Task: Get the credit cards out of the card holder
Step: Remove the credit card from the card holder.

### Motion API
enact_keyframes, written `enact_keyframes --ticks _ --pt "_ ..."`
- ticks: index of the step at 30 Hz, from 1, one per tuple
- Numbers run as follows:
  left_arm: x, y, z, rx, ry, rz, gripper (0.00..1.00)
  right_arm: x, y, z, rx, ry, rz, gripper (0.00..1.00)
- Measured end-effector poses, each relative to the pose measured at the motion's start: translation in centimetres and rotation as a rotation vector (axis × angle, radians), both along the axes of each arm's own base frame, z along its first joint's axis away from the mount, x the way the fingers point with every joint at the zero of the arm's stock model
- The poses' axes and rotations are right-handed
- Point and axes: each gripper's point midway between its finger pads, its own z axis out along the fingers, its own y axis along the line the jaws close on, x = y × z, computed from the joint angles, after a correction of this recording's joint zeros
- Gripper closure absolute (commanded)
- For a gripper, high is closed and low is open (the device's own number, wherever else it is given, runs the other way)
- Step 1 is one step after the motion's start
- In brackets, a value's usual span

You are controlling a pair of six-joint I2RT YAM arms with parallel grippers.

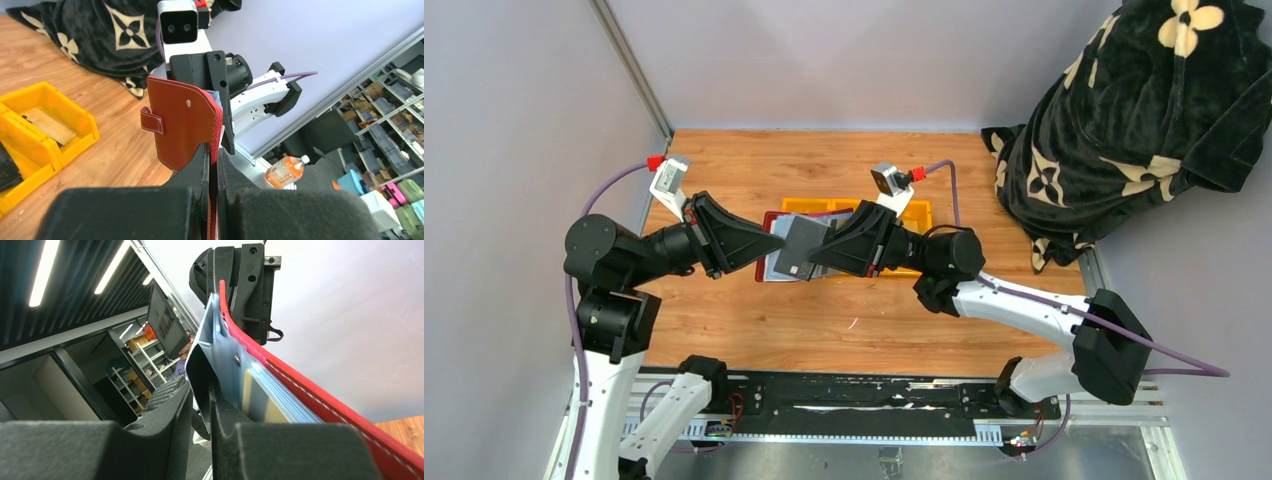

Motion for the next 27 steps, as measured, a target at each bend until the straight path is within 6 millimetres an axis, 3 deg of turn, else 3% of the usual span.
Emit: enact_keyframes --ticks 8,12,27 --pt "-0.16 0.23 0.48 0.02 -0.049 0.02 1.0 -0.3 -0.36 0.3 0.018 0.006 0.016 0.89" --pt "-0.09 0.28 0.31 0.03 -0.054 0.027 1.0 -0.26 -0.32 0.24 0.015 0.008 0.016 1.0" --pt "-0.05 0.26 0.06 0.047 -0.037 0.021 1.0 0.0 -0.4 -0.68 -0.005 0.028 0.007 0.98"
